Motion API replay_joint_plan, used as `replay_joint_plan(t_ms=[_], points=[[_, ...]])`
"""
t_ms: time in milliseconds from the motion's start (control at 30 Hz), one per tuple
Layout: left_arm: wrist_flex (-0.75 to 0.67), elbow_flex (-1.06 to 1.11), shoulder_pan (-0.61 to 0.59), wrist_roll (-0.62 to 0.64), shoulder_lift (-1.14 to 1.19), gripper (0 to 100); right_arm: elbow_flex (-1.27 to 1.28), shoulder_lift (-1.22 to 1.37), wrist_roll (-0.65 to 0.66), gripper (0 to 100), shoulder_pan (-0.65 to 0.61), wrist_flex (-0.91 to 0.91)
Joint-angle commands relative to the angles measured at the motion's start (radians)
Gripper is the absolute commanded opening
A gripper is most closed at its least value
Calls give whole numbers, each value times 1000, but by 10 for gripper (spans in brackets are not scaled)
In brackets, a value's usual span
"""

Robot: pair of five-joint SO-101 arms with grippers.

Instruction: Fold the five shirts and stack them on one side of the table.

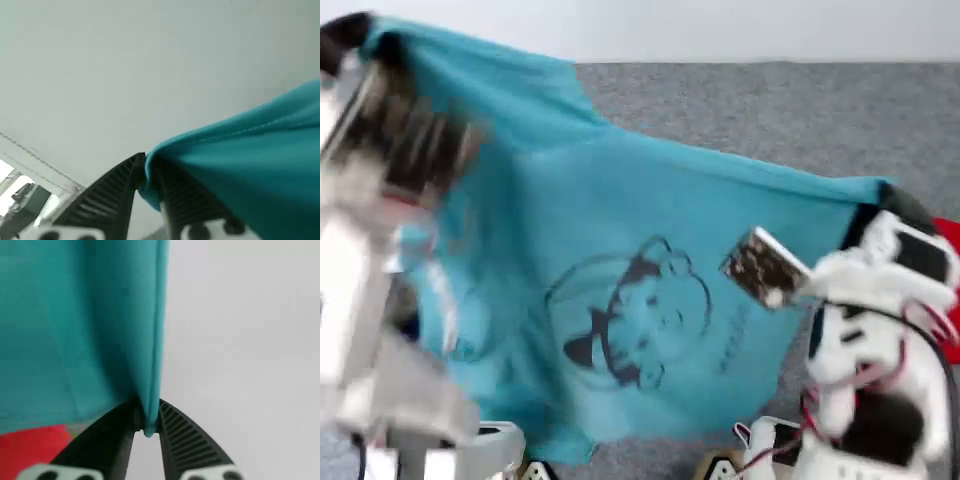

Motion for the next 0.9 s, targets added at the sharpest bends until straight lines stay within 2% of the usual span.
replay_joint_plan(t_ms=[0,200,500,633,733,867], points=[[-14,-8,-3,-18,143,14,80,71,11,10,-41,-116],[-130,-12,-5,-18,374,14,150,265,11,10,-65,-389],[-397,-15,-17,-20,690,14,144,665,18,10,-99,-837],[-531,-15,-32,-29,804,14,81,854,68,10,-107,-964],[-606,-15,-40,-89,873,14,-18,1006,68,10,-104,-1043],[-677,-15,-44,-110,931,14,-193,1194,68,10,-102,-1086]])
